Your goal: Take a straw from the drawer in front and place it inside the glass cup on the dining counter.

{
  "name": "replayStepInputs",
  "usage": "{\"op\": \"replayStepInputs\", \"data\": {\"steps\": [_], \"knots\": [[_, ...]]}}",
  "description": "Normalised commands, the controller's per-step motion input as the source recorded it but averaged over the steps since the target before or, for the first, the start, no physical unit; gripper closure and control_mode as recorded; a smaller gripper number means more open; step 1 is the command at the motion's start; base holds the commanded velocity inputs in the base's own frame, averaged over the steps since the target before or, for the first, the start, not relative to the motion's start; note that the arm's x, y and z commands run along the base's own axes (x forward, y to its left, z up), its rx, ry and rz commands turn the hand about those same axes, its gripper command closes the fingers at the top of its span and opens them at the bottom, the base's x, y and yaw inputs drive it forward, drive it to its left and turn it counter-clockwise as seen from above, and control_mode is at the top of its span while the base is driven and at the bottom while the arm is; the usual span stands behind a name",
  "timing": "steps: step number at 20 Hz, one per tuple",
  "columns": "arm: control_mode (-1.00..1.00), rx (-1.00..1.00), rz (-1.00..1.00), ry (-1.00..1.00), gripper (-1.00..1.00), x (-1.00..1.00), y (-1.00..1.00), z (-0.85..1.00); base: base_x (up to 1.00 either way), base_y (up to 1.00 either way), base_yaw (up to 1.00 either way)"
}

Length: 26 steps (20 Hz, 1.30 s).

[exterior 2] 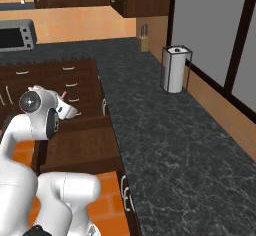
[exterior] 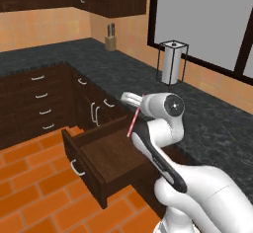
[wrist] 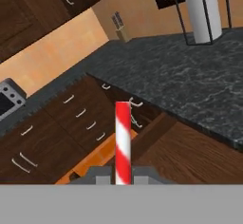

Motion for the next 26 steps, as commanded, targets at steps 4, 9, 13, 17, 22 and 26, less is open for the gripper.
{"op": "replayStepInputs", "data": {"steps": [4, 9, 13, 17, 22, 26], "knots": [[1.0, 0.01, 0.0, -0.02, 1.0, -0.19, -0.06, 0.0, -0.43, 0.0, 0.01], [1.0, 0.0, 0.0, 0.0, 1.0, 0.0, 0.0, 0.0, -1.0, 0.29, 0.22], [1.0, 0.0, 0.0, 0.0, 1.0, 0.0, 0.0, 0.0, -0.54, 0.94, 0.69], [1.0, 0.0, 0.0, 0.0, 1.0, 0.0, 0.0, 0.0, 0.0, 0.94, 0.74], [1.0, 0.0, 0.0, 0.0, 1.0, 0.0, 0.0, 0.0, 0.36, 0.58, 0.31], [1.0, 0.0, 0.0, 0.0, 1.0, 0.0, 0.0, 0.0, 0.94, 0.08, -0.05]]}}
